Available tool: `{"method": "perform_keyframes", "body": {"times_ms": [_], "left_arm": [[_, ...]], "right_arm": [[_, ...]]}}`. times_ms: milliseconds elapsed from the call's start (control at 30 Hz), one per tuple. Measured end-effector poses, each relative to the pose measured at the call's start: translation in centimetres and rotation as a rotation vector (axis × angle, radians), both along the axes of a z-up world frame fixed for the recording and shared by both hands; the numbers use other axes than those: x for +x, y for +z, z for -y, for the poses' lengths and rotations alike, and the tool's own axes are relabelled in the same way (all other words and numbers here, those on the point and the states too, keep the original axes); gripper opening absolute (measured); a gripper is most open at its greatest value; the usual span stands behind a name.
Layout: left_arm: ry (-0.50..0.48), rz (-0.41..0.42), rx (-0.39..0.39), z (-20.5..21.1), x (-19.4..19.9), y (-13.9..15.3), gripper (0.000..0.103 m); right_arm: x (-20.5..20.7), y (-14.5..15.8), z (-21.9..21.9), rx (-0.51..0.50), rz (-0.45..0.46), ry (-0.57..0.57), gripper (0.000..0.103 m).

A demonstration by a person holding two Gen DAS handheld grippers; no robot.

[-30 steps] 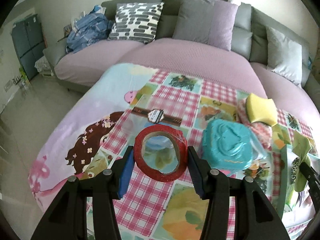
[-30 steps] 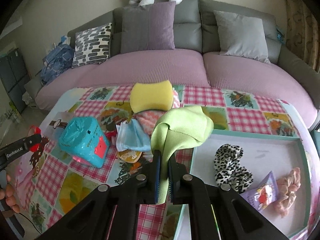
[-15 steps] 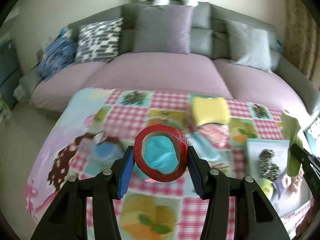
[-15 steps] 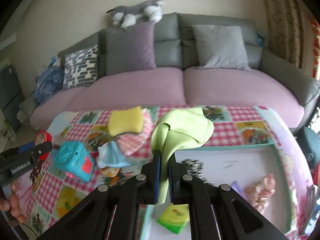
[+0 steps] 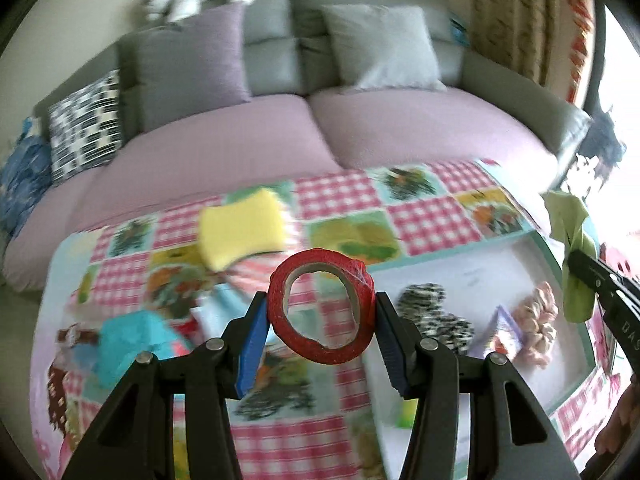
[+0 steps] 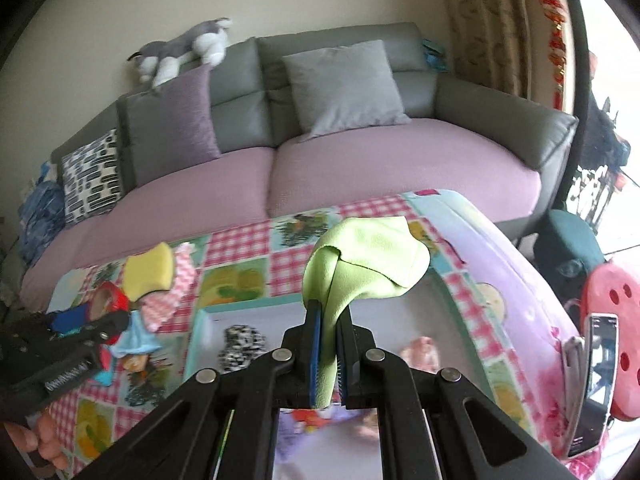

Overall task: Organize soft objects
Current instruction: 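Carry the green cloth and red tape roll over the tray and open both tools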

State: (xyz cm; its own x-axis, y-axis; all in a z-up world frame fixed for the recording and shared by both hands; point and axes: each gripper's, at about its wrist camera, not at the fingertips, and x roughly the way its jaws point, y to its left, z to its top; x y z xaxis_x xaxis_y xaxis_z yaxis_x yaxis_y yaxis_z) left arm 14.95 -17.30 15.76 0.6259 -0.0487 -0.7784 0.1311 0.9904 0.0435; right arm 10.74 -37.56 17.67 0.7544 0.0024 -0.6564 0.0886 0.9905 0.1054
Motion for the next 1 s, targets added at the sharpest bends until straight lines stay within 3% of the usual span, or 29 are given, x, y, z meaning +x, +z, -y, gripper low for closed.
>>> {"method": "perform_keyframes", "body": {"times_ms": [133,400,1000], "left_arm": [[-0.067,-0.050,0.001,3.3,1.3,-2.3,0.053],[-0.079,-0.186,-0.002,5.0,3.0,-8.2,0.053],[-0.112,-0.216,-0.054,5.6,3.4,-9.6,0.053]], "right_arm": [[0.8,-1.4,1.9,-0.004,-0.039,-0.041,0.007],[2.6,-6.0,3.9,0.016,-0.175,-0.067,0.007],[3.2,-8.0,3.9,0.003,-0.266,-0.086,0.007]]}}
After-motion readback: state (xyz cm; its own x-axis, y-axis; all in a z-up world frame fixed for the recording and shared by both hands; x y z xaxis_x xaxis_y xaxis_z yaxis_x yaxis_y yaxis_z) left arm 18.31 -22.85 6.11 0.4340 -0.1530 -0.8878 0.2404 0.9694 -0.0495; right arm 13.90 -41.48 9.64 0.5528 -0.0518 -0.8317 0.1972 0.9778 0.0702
